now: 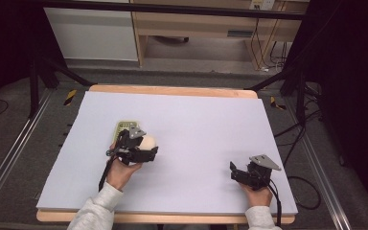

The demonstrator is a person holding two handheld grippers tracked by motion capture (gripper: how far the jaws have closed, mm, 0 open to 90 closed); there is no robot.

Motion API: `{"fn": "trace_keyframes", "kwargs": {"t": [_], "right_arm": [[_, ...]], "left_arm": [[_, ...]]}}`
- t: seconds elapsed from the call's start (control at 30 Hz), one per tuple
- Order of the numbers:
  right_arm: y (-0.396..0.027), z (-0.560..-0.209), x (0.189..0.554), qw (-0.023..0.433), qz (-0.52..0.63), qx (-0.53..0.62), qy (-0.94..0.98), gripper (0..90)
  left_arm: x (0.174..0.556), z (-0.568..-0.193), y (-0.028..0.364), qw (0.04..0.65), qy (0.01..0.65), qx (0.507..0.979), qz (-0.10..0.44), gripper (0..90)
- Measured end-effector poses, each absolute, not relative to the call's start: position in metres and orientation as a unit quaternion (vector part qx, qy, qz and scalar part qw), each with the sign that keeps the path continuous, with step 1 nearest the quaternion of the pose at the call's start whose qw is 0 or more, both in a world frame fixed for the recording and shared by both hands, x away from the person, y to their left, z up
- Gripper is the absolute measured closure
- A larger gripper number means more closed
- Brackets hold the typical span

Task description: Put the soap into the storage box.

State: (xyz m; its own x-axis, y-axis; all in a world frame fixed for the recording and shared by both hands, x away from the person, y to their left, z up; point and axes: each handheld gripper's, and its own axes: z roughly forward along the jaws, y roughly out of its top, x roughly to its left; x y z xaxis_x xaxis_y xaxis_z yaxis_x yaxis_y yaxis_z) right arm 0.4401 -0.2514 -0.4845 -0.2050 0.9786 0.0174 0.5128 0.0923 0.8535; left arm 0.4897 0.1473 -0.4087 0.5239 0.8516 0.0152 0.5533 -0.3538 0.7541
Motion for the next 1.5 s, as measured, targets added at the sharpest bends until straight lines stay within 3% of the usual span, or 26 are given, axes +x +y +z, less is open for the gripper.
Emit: {"fn": "trace_keyframes", "kwargs": {"t": [0.73,1.5], "right_arm": [[-0.25,-0.484,0.44,0.301,0.384,0.552,0.676,8.1],[-0.249,-0.484,0.44,0.301,0.385,0.547,0.68,8.4]], "left_arm": [[0.506,-0.402,0.19,0.352,0.475,0.774,0.227,24.0],[0.525,-0.404,0.207,0.345,0.496,0.763,0.228,24.0]]}}
